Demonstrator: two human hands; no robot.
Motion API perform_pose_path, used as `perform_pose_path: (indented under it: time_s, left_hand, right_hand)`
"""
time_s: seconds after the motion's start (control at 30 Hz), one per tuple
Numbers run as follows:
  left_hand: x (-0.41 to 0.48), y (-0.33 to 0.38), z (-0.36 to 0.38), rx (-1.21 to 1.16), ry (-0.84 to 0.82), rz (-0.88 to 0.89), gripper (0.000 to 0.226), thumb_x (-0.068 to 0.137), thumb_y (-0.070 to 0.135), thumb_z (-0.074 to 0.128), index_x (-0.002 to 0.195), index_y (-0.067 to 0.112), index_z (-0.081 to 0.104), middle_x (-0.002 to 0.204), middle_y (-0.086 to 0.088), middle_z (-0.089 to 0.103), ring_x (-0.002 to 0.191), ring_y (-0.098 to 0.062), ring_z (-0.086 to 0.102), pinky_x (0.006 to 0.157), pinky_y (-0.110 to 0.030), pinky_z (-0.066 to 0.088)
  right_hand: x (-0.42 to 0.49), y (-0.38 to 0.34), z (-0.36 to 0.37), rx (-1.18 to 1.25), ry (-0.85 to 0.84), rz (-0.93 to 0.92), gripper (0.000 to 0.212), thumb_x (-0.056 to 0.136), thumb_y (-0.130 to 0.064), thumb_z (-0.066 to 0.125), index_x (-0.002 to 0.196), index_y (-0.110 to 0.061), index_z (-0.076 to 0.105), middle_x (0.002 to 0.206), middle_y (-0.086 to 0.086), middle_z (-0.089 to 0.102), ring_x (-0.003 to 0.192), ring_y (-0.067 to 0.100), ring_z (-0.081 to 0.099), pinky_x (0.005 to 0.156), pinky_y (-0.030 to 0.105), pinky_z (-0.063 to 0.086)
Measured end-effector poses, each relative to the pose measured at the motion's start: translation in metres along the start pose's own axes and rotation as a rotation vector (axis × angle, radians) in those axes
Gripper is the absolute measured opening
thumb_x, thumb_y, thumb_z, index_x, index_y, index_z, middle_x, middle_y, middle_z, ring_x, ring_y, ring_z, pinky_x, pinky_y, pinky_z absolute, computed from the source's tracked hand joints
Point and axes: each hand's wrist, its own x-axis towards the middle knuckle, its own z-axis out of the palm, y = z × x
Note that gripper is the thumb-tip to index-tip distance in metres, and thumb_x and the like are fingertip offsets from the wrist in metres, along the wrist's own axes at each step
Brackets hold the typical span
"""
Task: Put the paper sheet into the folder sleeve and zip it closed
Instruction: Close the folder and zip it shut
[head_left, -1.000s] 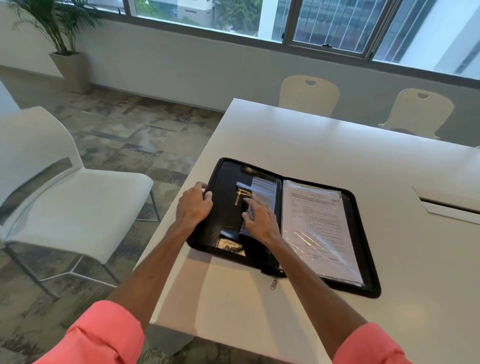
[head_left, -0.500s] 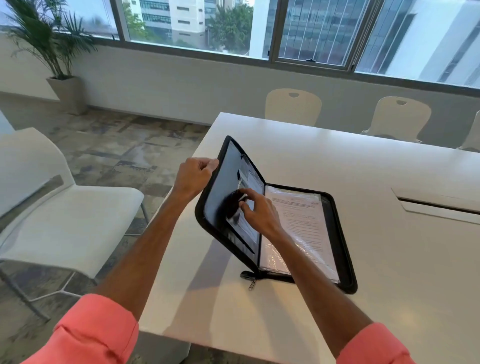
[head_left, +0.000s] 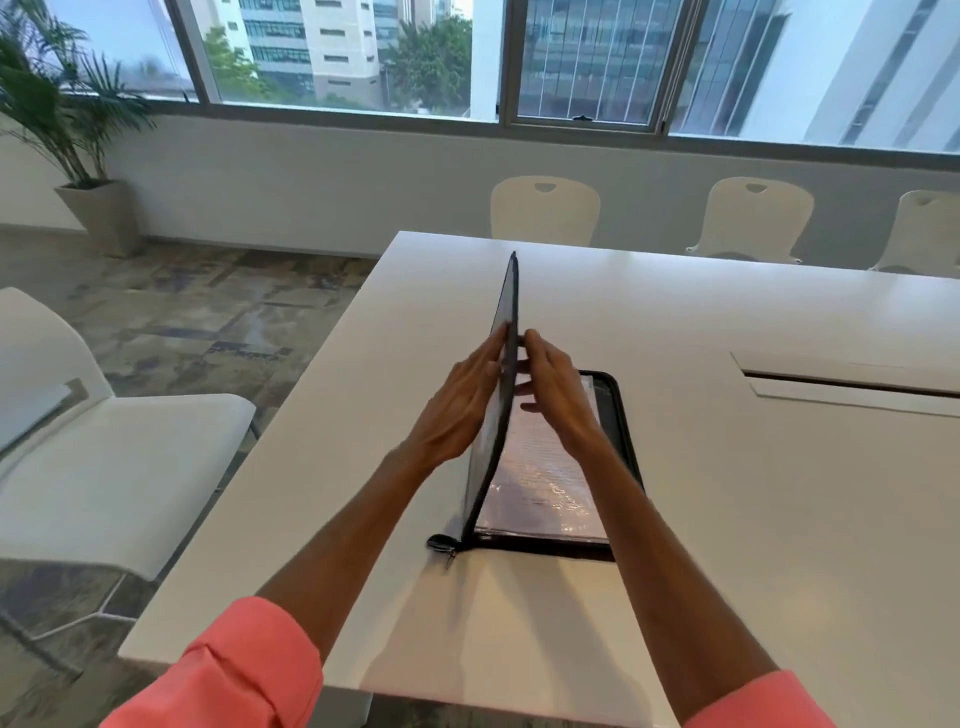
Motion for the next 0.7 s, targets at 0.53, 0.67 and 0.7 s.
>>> perform_pose_path:
  time_s: [0.53, 0.67, 0.7]
  left_hand:
    - [-0.008, -0.023, 0.108, 0.418, -0.363, -0.194, 0.066, 0.117, 0.056, 0.013, 0.174, 0.030, -0.005, 0.181, 0.013, -0.015, 0.167, -0.006, -0.016, 0.139, -0.045, -0.001]
    - [-0.014, -0.033, 0.114, 0.491, -0.399, -0.235, 0.069, 0.117, 0.056, 0.018, 0.174, 0.027, -0.007, 0.182, 0.007, -0.016, 0.168, -0.011, -0.016, 0.139, -0.045, -0.002]
    - [-0.014, -0.035, 0.115, 0.501, -0.402, -0.245, 0.070, 0.117, 0.056, 0.019, 0.174, 0.025, -0.007, 0.182, 0.005, -0.016, 0.168, -0.012, -0.016, 0.139, -0.044, -0.003]
  right_hand:
    - [-0.008, 0.095, -0.133, -0.040, 0.258, 0.445, 0.026, 0.101, -0.017, 0.070, 0.111, 0.006, 0.077, 0.105, 0.024, 0.080, 0.085, 0.026, 0.068, 0.079, 0.038, 0.052]
    - [-0.018, 0.115, -0.130, -0.133, 0.322, 0.479, 0.021, 0.098, -0.011, 0.070, 0.113, 0.001, 0.078, 0.115, 0.021, 0.079, 0.105, 0.031, 0.075, 0.096, 0.042, 0.062]
    - [-0.021, 0.118, -0.127, -0.195, 0.332, 0.477, 0.024, 0.097, -0.009, 0.069, 0.118, -0.001, 0.077, 0.118, 0.019, 0.079, 0.109, 0.032, 0.074, 0.102, 0.046, 0.062]
